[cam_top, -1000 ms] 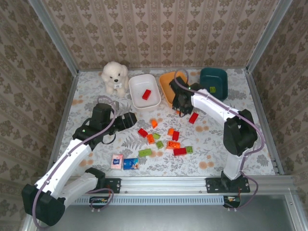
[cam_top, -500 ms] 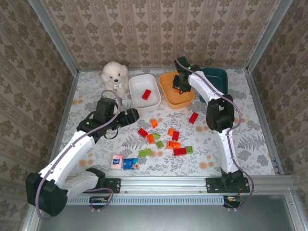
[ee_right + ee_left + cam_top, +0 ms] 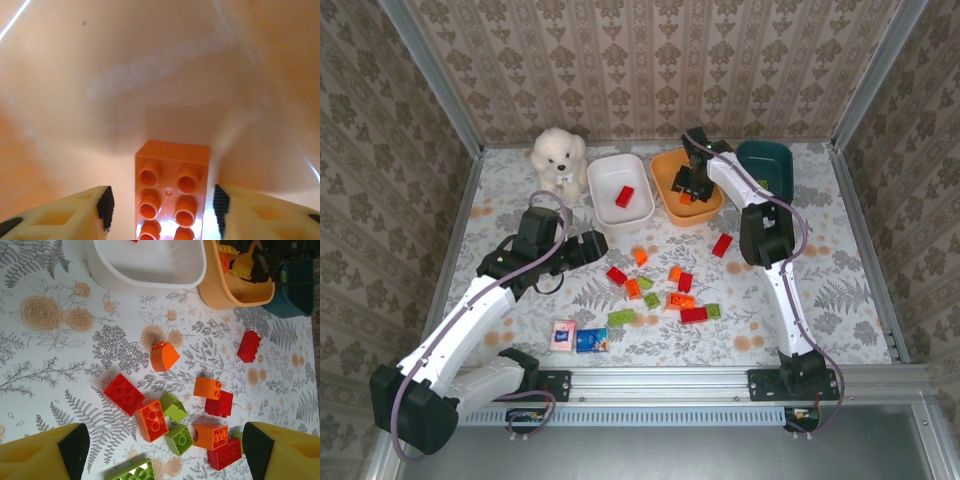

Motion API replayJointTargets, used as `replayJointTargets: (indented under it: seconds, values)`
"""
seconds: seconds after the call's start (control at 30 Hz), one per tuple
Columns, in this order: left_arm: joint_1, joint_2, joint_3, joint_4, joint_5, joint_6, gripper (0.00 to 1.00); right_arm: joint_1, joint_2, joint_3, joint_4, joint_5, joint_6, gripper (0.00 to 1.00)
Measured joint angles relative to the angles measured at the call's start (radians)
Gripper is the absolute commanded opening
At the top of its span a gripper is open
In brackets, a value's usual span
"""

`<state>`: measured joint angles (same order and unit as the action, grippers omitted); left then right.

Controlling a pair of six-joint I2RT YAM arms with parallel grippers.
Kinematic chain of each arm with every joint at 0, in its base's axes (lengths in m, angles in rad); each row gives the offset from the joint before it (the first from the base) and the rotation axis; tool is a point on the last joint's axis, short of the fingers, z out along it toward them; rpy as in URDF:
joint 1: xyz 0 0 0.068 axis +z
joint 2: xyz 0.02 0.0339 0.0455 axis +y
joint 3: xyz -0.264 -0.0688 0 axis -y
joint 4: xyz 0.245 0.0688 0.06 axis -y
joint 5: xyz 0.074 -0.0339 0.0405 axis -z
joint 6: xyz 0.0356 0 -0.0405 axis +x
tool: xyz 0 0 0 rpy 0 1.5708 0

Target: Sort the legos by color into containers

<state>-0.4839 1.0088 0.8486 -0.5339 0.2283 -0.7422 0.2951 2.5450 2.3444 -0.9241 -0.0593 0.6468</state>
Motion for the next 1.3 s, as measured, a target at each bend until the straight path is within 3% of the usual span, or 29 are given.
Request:
replayJointTargets:
  seconds: [0.2, 0.43, 0.6, 0.77, 0.9, 1.13, 1.3]
  values:
    - [0.000, 0.039, -0.032, -0.005, -0.004, -0.068, 0.81, 0.006, -0.132, -0.109, 0.053, -0.006, -0.043, 0.59]
    - [0.000, 0.153, -0.047, -0.006, -0.016, -0.194, 0.76, 0.113, -0.827, -0.816, 0.506, -0.058, -0.130, 0.65]
    - [-0.010, 0.288, -0.047, -0.011, -0.020, -0.299, 0.71, 0.181, -1.117, -1.121, 0.725, -0.151, -0.121, 0.66]
    - [-0.030, 0.417, 0.003, -0.025, -0.031, -0.423, 0.76, 0.227, -1.226, -1.350, 0.687, -0.171, -0.121, 0.66]
    - [-0.077, 0.545, 0.121, -0.042, -0.042, -0.488, 0.77, 0.240, -1.310, -1.431, 0.619, -0.182, -0.122, 0.66]
    - [-0.126, 0.678, 0.199, -0.059, -0.050, -0.571, 0.60, 0.240, -1.379, -1.432, 0.551, -0.181, -0.156, 0.66]
    - [-0.132, 0.728, 0.203, -0.081, -0.069, -0.603, 0.54, 0.240, -1.399, -1.432, 0.513, -0.180, -0.170, 0.66]
